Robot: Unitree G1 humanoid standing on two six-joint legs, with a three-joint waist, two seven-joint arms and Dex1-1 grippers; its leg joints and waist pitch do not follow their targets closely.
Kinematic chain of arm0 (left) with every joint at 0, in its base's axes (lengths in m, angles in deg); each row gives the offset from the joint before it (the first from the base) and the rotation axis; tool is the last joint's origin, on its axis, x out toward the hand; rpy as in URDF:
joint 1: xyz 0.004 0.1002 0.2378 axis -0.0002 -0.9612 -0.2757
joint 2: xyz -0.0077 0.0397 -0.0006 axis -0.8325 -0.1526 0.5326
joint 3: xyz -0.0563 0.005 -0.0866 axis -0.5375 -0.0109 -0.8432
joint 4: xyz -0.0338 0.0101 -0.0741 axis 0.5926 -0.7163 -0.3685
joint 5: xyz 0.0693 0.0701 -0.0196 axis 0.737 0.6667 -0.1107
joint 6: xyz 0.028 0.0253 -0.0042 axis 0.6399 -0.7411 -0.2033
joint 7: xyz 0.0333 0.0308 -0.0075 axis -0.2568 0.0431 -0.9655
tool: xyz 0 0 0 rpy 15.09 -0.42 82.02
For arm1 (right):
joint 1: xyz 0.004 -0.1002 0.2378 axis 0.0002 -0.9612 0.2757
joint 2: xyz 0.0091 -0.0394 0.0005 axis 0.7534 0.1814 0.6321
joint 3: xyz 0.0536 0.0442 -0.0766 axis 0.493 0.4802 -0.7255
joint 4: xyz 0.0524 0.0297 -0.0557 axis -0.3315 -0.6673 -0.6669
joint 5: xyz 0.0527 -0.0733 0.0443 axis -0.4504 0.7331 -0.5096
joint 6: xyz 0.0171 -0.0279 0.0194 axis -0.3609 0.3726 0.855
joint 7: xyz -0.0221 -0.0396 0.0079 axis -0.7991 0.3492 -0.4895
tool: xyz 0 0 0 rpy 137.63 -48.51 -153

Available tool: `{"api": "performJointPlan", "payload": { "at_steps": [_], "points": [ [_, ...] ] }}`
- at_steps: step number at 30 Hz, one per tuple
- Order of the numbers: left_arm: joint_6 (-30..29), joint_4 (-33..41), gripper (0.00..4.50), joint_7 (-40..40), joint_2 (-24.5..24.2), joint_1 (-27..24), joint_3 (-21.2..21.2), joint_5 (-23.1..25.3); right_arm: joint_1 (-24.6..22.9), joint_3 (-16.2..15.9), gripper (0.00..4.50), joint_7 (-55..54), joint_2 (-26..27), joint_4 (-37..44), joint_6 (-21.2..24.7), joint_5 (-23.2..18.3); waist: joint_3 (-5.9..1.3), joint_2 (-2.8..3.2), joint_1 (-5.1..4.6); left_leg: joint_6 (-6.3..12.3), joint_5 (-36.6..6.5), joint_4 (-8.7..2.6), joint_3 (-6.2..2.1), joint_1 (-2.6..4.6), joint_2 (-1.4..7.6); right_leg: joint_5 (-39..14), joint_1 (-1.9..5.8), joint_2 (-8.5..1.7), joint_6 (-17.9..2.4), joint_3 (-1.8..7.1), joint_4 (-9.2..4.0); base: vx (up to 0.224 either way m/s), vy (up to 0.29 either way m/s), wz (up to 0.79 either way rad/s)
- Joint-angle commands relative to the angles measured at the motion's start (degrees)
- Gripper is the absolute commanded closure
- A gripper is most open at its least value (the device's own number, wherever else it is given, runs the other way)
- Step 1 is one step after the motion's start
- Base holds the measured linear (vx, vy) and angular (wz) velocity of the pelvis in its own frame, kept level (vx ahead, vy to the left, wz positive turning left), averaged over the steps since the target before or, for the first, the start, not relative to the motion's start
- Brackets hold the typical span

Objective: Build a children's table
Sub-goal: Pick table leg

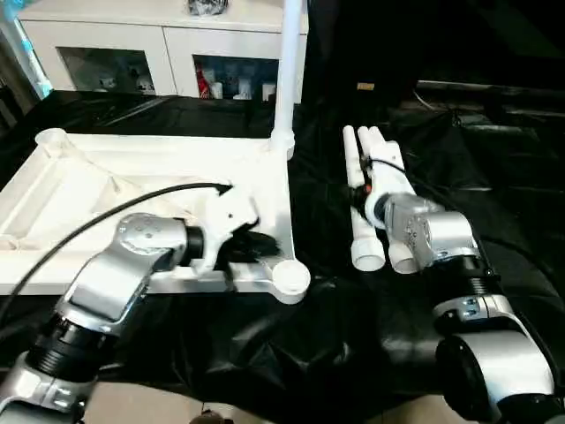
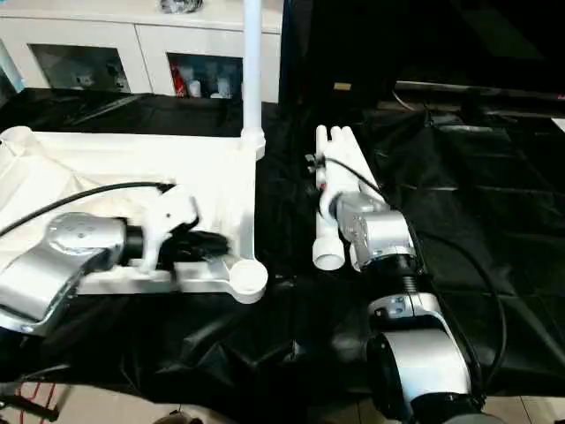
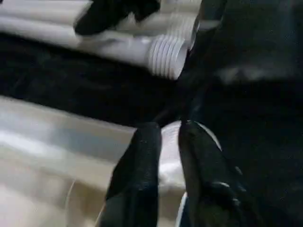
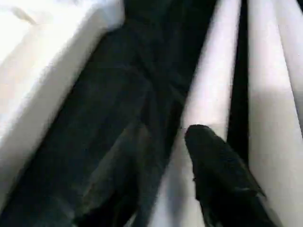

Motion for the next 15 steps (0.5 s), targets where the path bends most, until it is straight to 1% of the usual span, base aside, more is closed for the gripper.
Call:
{"api": "performJointPlan", "payload": {
  "at_steps": [1,2,3,4,6,8,9,11,13,15],
  "points": [
    [-0.68,1.32,3.2,-0.32,0.3,0.79,-0.93,-0.5,1.83,1.51,2.53,-1.65,-0.47,-1.46,0.99,0.36,-3.94,0.08,-0.02,-2.53,-11.16,-3.57,-0.43,0.76,1.51,-12.44,2.9,-4.1,-8.74,3.06,-4.28,0.0,0.0,0.0],
    [-0.93,1.57,3.16,-0.39,0.3,0.73,-0.9,-0.54,2.07,1.58,2.45,-1.97,-0.46,-1.96,1.16,0.43,-3.97,0.07,-0.08,-2.55,-11.15,-3.55,-0.44,0.75,1.5,-12.57,2.9,-4.09,-8.58,3.06,-4.29,0.0,0.0,0.0],
    [-1.36,2.13,3.13,-0.54,0.31,0.55,-0.8,-0.6,2.5,1.72,2.41,-2.57,-0.43,-3.01,1.11,0.58,-4.03,-0.16,-0.16,-2.62,-10.86,-3.54,-0.43,0.77,1.54,-12.6,2.9,-4.11,-8.38,3.03,-4.18,0.0,0.0,0.0],
    [-2.18,2.98,3.13,-0.74,0.25,0.36,-0.71,-0.86,2.93,1.83,2.41,-3.03,-0.42,-4.02,1.08,0.66,-3.96,-0.08,-0.2,-2.58,-10.97,-3.53,-0.42,0.76,1.52,-12.8,2.85,-4.1,-8.3,3.03,-4.25,0.0,0.0,0.0],
    [-2.65,3.46,2.83,-0.85,0.18,0.26,-0.66,-1.05,3.18,1.88,2.16,-3.19,-0.39,-4.62,1.07,0.65,-3.99,-0.04,-0.2,-2.51,-10.58,-3.46,-0.39,0.73,1.53,-12.18,2.84,-4.1,-8.39,3.05,-4.15,0.0,0.0,0.0],
    [-3.36,4.18,2.69,-0.68,-0.32,-0.06,-0.29,-1.3,3.48,1.54,1.98,-2.73,-0.31,-5.51,1.79,0.61,-4.02,-0.03,-0.2,-2.4,-10.3,-3.46,-0.39,0.73,1.56,-11.28,2.83,-4.01,-8.64,3.02,-4.01,0.0,0.0,0.0],
    [-3.51,4.44,2.69,-0.66,-0.57,-0.22,-0.06,-1.33,3.74,1.24,1.98,-2.83,-0.33,-6.17,2.65,0.69,-3.98,-0.07,-0.22,-2.31,-10.16,-3.46,-0.36,0.73,1.54,-10.94,2.81,-3.94,-8.65,3.01,-4.02,0.0,0.0,0.0],
    [-3.22,4.57,2.54,-0.87,-0.8,-0.6,0.25,-1.01,4.31,0.67,1.81,-2.39,-0.28,-8.17,5.29,0.6,-3.96,-0.07,-0.24,-2.24,-10.32,-3.45,-0.35,0.71,1.47,-11.38,2.83,-3.96,-8.69,3.0,-4.08,0.0,0.0,0.0],
    [-3.24,4.61,2.33,-0.86,-0.84,-0.62,0.29,-0.96,4.41,0.61,1.73,-2.47,-0.28,-8.48,5.66,0.66,-3.92,-0.04,-0.22,-2.56,-10.66,-3.5,-0.38,0.7,1.52,-12.22,2.84,-4.0,-8.33,3.01,-4.16,0.0,0.0,0.0],
    [-3.27,4.89,2.21,-0.91,-1.05,-0.73,0.48,-0.67,4.85,0.65,1.73,-2.97,-0.19,-10.18,7.51,0.71,-3.92,-0.25,-0.22,-2.68,-10.81,-3.51,-0.38,0.72,1.53,-12.69,2.81,-4.04,-8.26,3.0,-4.21,0.0,0.0,0.0]
  ]
}}
